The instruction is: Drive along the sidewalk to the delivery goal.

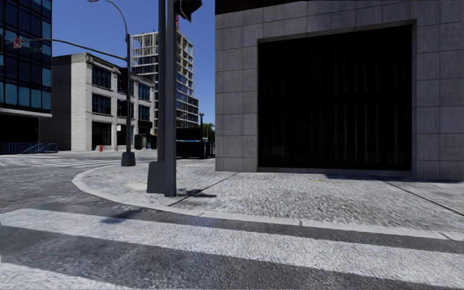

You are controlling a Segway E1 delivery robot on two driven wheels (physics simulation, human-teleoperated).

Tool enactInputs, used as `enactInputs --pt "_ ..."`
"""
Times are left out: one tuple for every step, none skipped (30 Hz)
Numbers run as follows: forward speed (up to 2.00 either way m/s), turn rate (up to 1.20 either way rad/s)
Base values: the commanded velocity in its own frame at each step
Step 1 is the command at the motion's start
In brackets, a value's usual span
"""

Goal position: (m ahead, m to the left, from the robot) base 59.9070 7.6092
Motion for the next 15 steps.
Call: enactInputs --pt "2.00 0.00" --pt "2.00 0.00" --pt "2.00 0.00" --pt "2.00 0.00" --pt "2.00 0.00" --pt "2.00 0.00" --pt "2.00 0.00" --pt "2.00 0.00" --pt "2.00 0.00" --pt "2.00 0.00" --pt "2.00 -0.16" --pt "2.00 -0.16" --pt "2.00 -0.21" --pt "2.00 -0.16" --pt "2.00 0.00"
